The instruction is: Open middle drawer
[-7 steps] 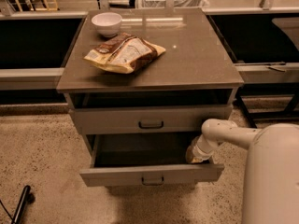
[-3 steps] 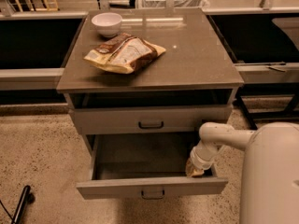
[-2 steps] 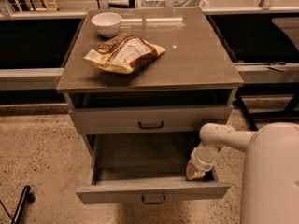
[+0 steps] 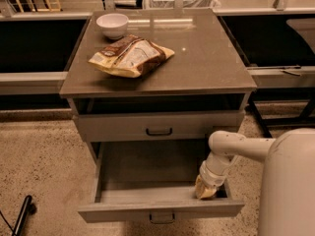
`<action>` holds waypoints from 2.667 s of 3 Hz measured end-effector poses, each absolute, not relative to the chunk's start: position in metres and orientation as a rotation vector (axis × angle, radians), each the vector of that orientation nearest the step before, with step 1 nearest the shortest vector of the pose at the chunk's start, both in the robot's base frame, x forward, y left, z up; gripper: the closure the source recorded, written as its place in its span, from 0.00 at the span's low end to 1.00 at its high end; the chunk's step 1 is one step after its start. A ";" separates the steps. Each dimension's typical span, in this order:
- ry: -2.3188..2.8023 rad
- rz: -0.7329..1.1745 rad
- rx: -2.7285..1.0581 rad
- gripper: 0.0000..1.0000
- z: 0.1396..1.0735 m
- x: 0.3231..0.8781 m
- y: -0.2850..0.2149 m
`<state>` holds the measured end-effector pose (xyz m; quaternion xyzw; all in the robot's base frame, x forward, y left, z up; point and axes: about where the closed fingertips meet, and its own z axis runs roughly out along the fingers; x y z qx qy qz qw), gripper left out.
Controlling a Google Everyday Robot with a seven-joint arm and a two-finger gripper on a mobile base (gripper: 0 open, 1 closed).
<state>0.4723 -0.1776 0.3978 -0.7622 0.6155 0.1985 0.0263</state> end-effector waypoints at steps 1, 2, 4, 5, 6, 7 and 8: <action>1.818 0.688 -2.354 1.00 0.419 0.461 -0.167; 1.743 0.683 -2.339 1.00 0.444 0.458 -0.163; 1.673 0.579 -2.283 0.84 0.475 0.464 -0.165; 1.673 0.580 -2.283 0.61 0.475 0.464 -0.165; 1.673 0.580 -2.283 0.38 0.475 0.464 -0.165; 1.673 0.580 -2.283 0.07 0.475 0.464 -0.165; 1.673 0.580 -2.283 0.00 0.475 0.464 -0.165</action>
Offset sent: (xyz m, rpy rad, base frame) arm -0.0140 0.0172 0.0814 0.1788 -0.0767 0.0797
